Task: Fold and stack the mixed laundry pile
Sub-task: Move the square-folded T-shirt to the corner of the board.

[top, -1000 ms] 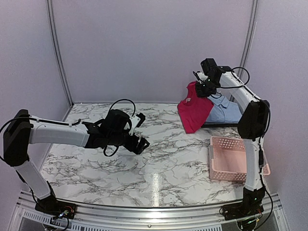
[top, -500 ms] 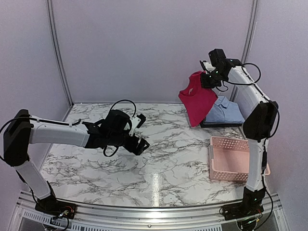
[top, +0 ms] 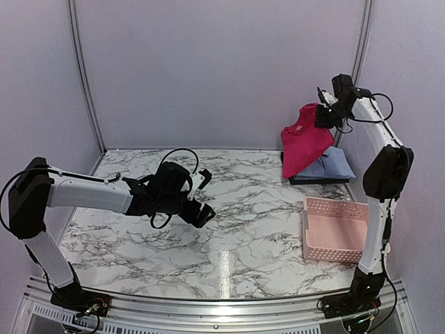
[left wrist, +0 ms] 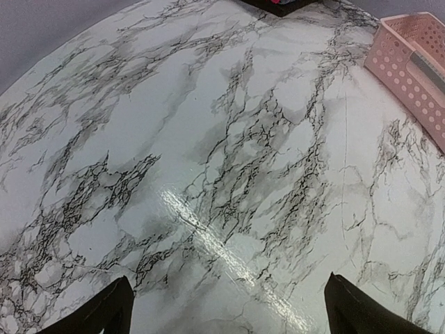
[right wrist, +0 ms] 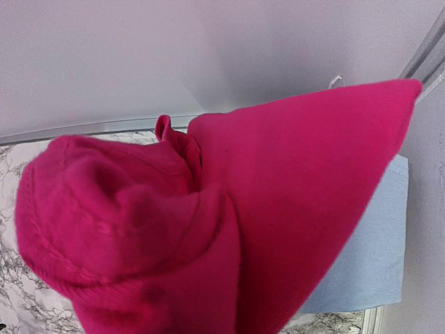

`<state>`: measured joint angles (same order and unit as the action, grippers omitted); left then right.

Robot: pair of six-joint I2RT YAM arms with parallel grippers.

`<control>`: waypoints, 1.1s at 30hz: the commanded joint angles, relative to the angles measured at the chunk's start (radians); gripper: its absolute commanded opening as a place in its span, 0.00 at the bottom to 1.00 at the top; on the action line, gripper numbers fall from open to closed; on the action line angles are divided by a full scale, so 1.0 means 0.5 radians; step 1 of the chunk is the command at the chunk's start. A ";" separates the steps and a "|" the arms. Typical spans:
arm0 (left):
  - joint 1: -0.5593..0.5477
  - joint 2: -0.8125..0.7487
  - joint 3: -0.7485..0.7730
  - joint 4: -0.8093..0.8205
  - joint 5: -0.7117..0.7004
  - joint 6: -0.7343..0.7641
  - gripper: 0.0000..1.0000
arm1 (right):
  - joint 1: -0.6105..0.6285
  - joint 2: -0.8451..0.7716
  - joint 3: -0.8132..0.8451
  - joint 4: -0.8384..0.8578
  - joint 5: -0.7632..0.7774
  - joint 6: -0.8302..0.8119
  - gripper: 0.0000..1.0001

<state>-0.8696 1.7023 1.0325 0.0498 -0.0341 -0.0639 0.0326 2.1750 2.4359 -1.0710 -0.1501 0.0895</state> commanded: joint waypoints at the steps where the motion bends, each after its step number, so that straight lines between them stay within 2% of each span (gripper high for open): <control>1: 0.011 0.033 0.003 -0.047 0.017 0.005 0.99 | -0.145 0.032 0.056 0.054 -0.166 -0.050 0.00; 9: 0.023 0.049 0.011 -0.065 0.034 0.023 0.99 | -0.148 -0.022 0.010 0.148 -0.580 0.097 0.00; 13: 0.027 0.065 0.026 -0.066 0.048 0.031 0.99 | -0.097 -0.064 -0.015 0.176 -0.684 0.149 0.00; 33: 0.030 0.086 0.034 -0.066 0.109 0.053 0.99 | -0.090 -0.159 0.095 0.054 -0.743 0.238 0.00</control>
<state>-0.8608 1.7313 1.0328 0.0322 -0.0055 -0.0570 -0.0139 2.1574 2.4252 -1.0554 -0.4973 0.1909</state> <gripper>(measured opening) 0.990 0.017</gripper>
